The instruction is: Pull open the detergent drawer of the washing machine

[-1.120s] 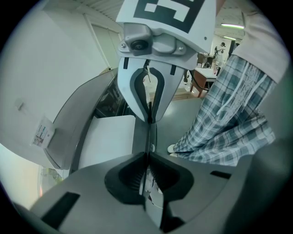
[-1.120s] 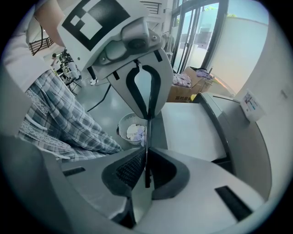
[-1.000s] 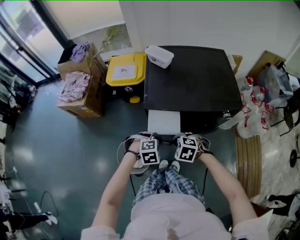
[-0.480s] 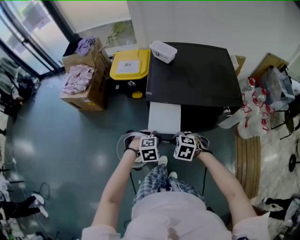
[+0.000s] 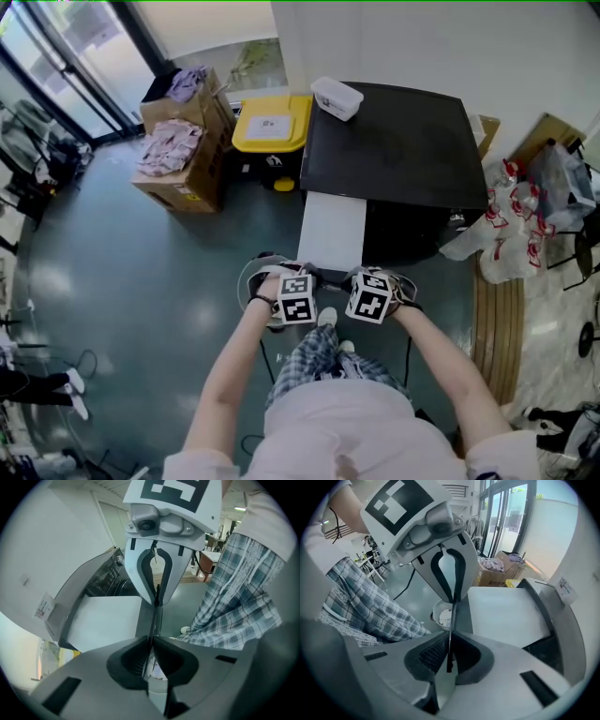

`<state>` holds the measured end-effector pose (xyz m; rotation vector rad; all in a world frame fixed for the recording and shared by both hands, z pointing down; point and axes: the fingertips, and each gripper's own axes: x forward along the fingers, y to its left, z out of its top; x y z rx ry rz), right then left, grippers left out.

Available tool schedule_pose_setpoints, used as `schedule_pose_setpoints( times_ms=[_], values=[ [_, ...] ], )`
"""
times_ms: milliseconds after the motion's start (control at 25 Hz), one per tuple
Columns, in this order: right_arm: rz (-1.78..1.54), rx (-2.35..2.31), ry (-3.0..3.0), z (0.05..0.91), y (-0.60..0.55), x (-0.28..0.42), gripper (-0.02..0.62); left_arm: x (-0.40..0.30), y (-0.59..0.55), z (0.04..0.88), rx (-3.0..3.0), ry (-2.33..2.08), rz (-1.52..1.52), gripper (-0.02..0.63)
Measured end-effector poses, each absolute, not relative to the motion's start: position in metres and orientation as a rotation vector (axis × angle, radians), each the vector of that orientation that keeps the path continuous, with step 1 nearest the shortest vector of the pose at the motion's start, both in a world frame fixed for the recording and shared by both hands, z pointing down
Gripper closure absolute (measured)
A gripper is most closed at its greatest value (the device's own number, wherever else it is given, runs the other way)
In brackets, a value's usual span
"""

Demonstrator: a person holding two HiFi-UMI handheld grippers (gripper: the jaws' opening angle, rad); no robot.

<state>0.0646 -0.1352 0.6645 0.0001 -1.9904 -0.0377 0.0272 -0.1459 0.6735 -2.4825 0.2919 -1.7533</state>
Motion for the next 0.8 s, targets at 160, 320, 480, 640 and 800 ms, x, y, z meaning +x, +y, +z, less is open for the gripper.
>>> schedule_pose_setpoints(
  times_ms=[160, 320, 480, 640, 800],
  values=[
    [-0.042, -0.010, -1.988, 0.665, -0.120, 0.066, 0.549, 0.028, -0.131, 0.674, -2.484, 0.306, -1.750, 0.551],
    [-0.040, -0.010, -1.993, 0.666, -0.110, 0.064, 0.549, 0.026, -0.121, 0.674, -2.484, 0.313, -1.751, 0.551],
    [-0.032, -0.004, -2.002, 0.666, -0.099, 0.061, 0.549, 0.024, -0.111, 0.675, -2.488, 0.317, -1.748, 0.551],
    [-0.032, -0.010, -2.003, 0.663, -0.087, 0.061, 0.549, 0.023, -0.099, 0.673, -2.487, 0.311, -1.753, 0.551],
    [-0.032, -0.020, -2.002, 0.664, -0.076, 0.061, 0.549, 0.023, -0.088, 0.674, -2.497, 0.314, -1.748, 0.551]
  ],
)
